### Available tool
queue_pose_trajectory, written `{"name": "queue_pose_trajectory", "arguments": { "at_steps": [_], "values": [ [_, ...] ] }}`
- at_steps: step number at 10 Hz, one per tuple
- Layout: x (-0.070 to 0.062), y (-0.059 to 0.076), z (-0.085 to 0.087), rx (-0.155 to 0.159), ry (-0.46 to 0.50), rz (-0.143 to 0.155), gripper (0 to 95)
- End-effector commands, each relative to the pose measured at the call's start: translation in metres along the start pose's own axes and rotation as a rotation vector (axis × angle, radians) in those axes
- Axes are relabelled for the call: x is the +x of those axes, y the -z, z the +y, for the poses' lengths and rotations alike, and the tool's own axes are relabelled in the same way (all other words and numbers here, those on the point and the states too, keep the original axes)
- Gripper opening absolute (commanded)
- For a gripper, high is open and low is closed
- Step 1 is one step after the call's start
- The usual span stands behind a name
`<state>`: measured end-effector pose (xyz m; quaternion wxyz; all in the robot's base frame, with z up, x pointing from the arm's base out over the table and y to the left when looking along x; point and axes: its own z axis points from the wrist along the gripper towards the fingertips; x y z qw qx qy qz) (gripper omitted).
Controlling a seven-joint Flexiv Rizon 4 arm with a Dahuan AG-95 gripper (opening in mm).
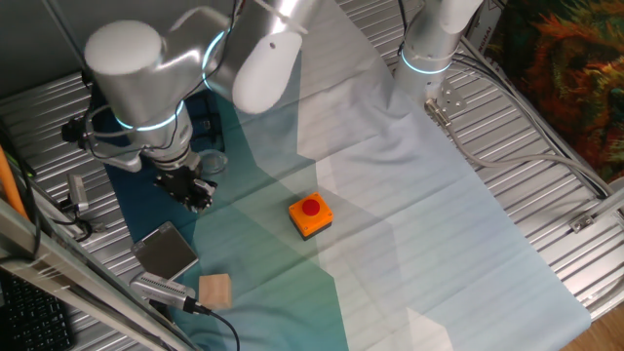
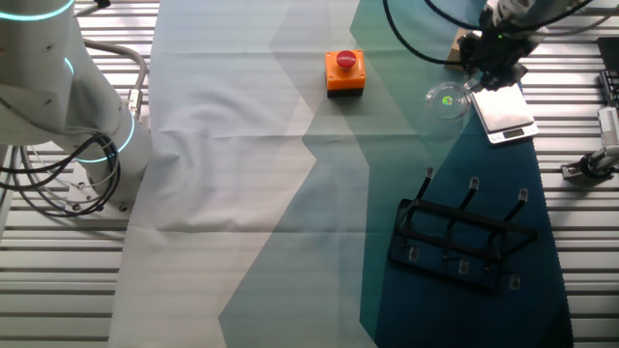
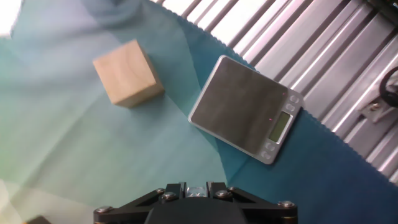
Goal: Take the cup off the cup rack
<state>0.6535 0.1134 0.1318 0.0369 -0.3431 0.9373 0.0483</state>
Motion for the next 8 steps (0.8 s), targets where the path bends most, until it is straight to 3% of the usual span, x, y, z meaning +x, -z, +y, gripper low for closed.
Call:
{"name": "queue_pose_trajectory", "arguments": {
  "at_steps": [1, 2, 8],
  "values": [
    [-0.0007, -0.0001, 0.0031, -0.037, -0.069, -0.057, 0.0],
    [-0.0007, 0.0, 0.0035, -0.05, -0.098, -0.077, 0.0],
    [-0.0007, 0.0002, 0.0043, -0.075, -0.182, -0.121, 0.0]
  ]
}}
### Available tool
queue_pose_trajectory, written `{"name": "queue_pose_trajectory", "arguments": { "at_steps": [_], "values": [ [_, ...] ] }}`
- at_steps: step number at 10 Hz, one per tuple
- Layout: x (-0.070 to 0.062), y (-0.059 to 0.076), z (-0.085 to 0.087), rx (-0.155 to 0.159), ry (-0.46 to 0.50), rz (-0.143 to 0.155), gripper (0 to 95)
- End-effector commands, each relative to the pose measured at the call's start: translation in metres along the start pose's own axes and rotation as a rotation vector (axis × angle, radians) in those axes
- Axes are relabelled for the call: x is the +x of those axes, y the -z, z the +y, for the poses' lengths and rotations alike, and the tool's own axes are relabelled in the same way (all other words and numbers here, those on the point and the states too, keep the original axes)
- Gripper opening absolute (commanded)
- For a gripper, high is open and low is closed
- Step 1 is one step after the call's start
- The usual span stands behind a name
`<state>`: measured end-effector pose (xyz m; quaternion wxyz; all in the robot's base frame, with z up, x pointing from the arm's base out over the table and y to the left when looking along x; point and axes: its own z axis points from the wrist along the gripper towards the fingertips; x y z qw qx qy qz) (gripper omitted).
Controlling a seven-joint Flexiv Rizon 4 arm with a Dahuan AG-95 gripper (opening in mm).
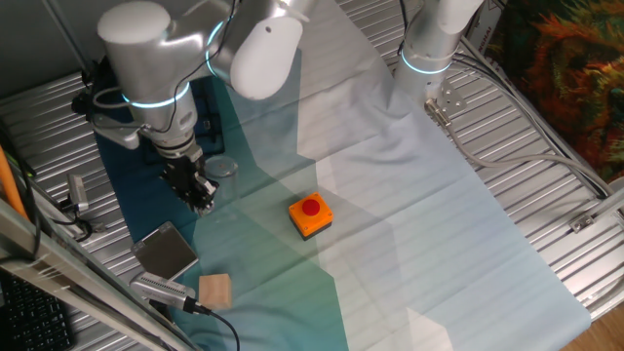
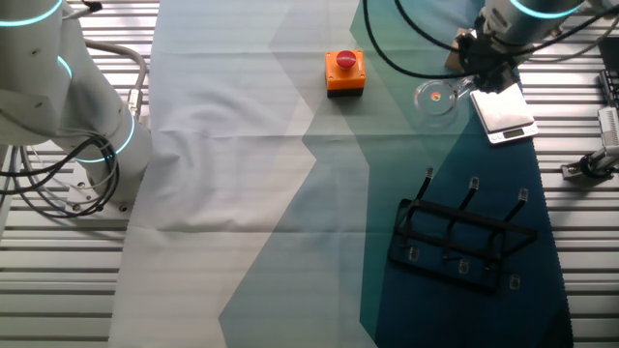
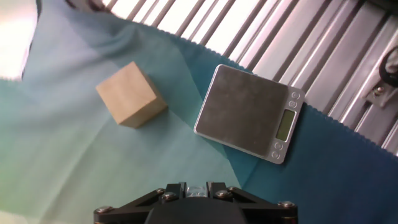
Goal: Take the cup off the cup rack
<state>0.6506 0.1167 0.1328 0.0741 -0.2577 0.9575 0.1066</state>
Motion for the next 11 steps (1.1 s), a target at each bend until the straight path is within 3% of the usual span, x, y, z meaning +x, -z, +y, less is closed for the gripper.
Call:
{"name": "queue_pose_trajectory", "arguments": {
  "at_steps": [1, 3, 5, 6, 7, 11],
  "values": [
    [-0.001, -0.001, 0.0, 0.004, -0.005, -0.002, 0.0],
    [-0.002, -0.002, 0.0, 0.077, 0.041, 0.052, 0.0],
    [-0.001, -0.002, 0.0, 0.126, 0.032, 0.06, 0.0],
    [0.0, -0.003, 0.0, 0.132, 0.026, 0.059, 0.0],
    [0.002, -0.006, -0.001, 0.131, 0.017, 0.038, 0.0],
    [0.0, -0.014, 0.001, 0.11, -0.011, -0.005, 0.0]
  ]
}}
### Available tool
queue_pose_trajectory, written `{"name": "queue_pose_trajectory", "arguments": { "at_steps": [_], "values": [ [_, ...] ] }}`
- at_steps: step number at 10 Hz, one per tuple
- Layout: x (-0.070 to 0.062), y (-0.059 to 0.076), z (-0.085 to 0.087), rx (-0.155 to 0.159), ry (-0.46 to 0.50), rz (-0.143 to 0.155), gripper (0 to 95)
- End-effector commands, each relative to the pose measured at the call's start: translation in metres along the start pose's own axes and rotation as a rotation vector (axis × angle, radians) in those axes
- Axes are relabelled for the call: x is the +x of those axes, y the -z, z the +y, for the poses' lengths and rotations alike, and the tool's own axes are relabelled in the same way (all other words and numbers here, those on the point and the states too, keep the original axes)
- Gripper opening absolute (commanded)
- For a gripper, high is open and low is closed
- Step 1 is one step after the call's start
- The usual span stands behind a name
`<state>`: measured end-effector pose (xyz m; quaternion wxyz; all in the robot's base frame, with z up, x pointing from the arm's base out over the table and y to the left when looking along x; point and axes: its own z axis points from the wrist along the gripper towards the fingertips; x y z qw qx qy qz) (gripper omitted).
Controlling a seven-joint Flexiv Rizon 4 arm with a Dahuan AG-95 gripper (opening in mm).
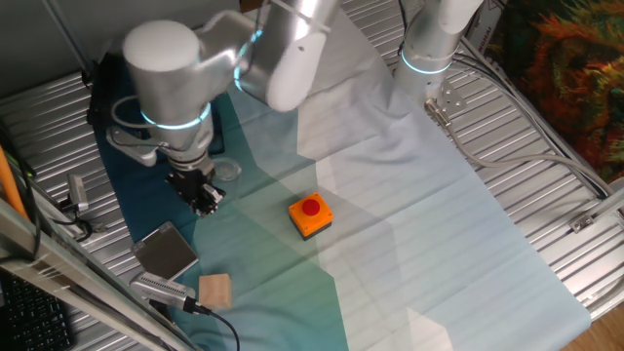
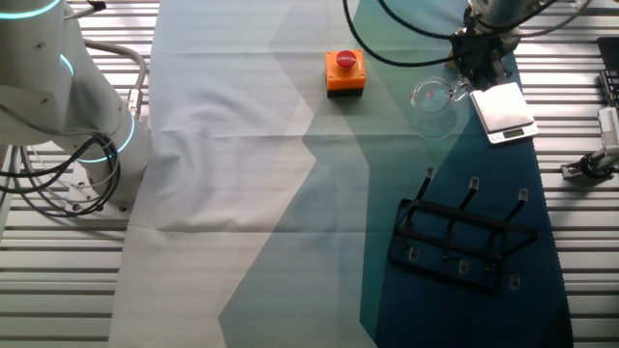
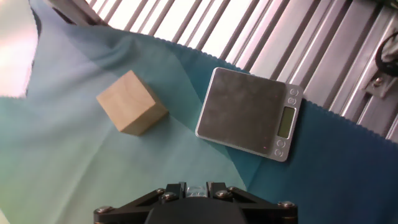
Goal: Take the cup off the cup rack
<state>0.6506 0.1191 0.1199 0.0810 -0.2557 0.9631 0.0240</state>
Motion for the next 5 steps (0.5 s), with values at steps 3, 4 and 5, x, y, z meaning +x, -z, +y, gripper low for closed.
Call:
{"name": "queue_pose_trajectory", "arguments": {
  "at_steps": [3, 4, 5],
  "values": [
    [-0.002, -0.0013, 0.0011, -0.041, -0.03, -0.061, 0.0],
    [-0.0021, -0.0013, 0.0011, -0.042, -0.033, -0.07, 0.0],
    [-0.0022, -0.0013, 0.0011, -0.04, -0.041, -0.088, 0.0]
  ]
}}
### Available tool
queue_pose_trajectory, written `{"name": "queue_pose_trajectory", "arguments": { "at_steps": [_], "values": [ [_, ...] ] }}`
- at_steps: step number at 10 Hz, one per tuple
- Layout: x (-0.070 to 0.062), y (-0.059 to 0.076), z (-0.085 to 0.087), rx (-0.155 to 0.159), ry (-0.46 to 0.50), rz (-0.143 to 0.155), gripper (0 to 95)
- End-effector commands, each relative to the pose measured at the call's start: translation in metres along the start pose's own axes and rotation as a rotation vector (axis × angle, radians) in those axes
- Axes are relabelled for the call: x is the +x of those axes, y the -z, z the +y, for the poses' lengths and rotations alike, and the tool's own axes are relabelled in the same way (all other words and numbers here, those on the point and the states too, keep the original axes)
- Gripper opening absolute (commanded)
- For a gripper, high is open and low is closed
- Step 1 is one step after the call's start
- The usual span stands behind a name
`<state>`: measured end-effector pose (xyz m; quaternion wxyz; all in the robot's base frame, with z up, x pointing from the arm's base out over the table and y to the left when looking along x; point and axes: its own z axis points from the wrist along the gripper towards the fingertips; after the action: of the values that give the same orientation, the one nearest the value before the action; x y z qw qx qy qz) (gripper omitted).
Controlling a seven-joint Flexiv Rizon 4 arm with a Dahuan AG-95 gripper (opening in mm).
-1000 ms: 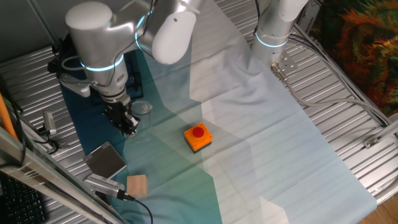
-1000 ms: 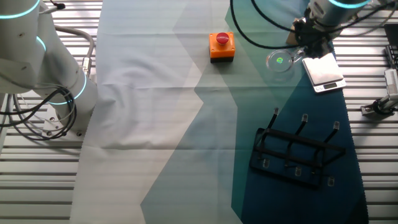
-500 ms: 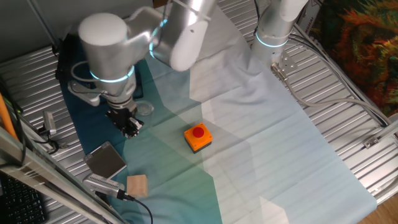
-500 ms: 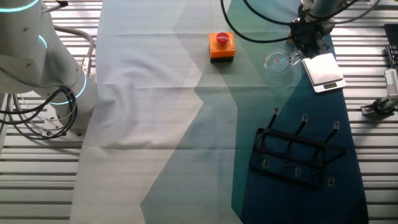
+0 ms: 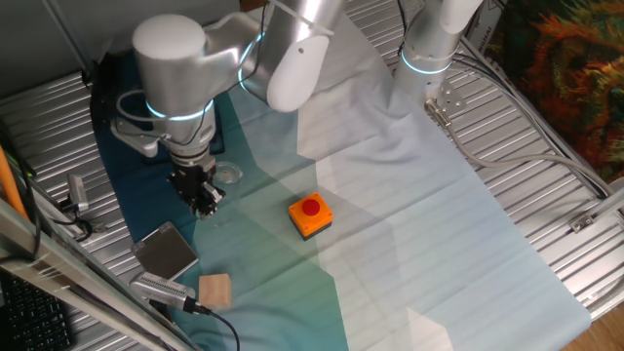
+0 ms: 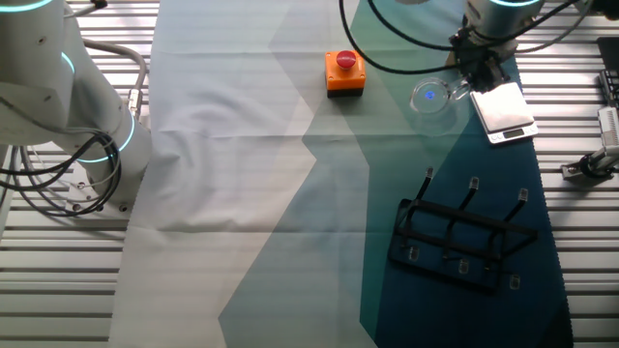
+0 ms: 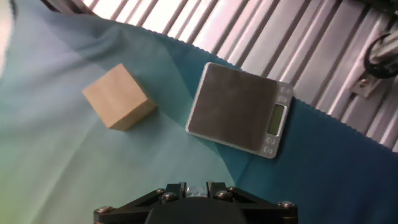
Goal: Take the cup off the cup rack
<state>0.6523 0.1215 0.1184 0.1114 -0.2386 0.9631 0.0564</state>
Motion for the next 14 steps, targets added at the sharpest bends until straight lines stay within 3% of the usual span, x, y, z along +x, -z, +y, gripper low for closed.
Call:
{"name": "queue_pose_trajectory", "arguments": {
  "at_steps": [1, 5, 6, 9, 13, 14],
  "values": [
    [0.0, 0.001, 0.0, 0.002, -0.009, -0.023, 0.0],
    [-0.004, 0.002, 0.001, 0.011, -0.016, -0.082, 0.0],
    [-0.009, 0.004, 0.002, 0.016, -0.025, -0.11, 0.0],
    [-0.016, 0.006, 0.005, 0.026, -0.041, -0.14, 0.0],
    [-0.017, 0.006, 0.005, 0.03, -0.044, -0.151, 0.0],
    [-0.018, 0.004, 0.006, 0.033, -0.052, -0.17, 0.0]
  ]
}}
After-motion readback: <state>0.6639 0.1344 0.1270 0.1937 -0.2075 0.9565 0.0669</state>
